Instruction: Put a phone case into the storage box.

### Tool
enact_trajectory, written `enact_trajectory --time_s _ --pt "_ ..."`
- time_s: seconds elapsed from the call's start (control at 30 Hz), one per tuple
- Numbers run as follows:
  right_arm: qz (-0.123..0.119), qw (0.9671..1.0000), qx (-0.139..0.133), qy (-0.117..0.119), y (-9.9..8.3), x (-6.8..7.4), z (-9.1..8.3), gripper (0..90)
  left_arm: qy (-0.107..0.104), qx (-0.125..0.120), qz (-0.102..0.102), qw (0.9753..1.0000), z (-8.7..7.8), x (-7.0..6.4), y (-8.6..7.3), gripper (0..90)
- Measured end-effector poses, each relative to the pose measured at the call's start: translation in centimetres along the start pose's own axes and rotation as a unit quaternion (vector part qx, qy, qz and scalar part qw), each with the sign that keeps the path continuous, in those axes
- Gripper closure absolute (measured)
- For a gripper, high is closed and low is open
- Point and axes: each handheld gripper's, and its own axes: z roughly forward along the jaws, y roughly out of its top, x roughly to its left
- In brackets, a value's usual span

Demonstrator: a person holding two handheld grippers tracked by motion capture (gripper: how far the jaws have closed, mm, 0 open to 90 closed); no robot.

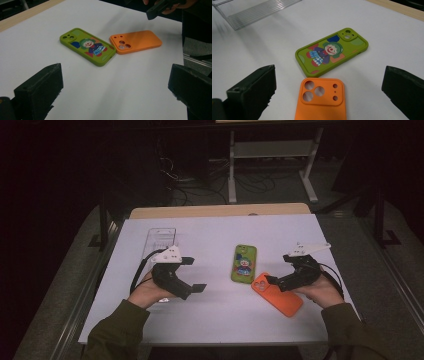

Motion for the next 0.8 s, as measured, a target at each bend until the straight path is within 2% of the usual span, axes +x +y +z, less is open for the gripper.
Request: enact_trajectory --time_s 0.17,0.2,0.33,0.5,0.8 --pt "-0.003 1.0 0.009 -0.001 0.5 -0.3 0.6 0.0 0.003 0.005 0.001 1.0 1.3 -0.4 0.2 0.0" --pt "-0.004 0.9999 0.013 -0.002 0.5 -0.3 0.8 0.0 0.003 0.007 -0.004 1.0 1.7 -0.6 0.1 0.0" --pt "-0.005 0.9996 0.026 -0.003 0.5 -0.5 1.4 0.0 -0.004 0.017 -0.001 0.9998 2.5 -0.9 -0.3 0.0" --pt "0.002 0.9975 0.071 0.004 0.3 -0.5 1.9 0.0 -0.008 0.031 0.007 0.9995 3.4 -0.9 -0.8 0.0" --pt "0.01 0.9938 0.11 0.01 0.0 -0.3 2.2 0.0 -0.015 0.037 0.004 0.9992 3.9 -0.9 -0.9 0.0"
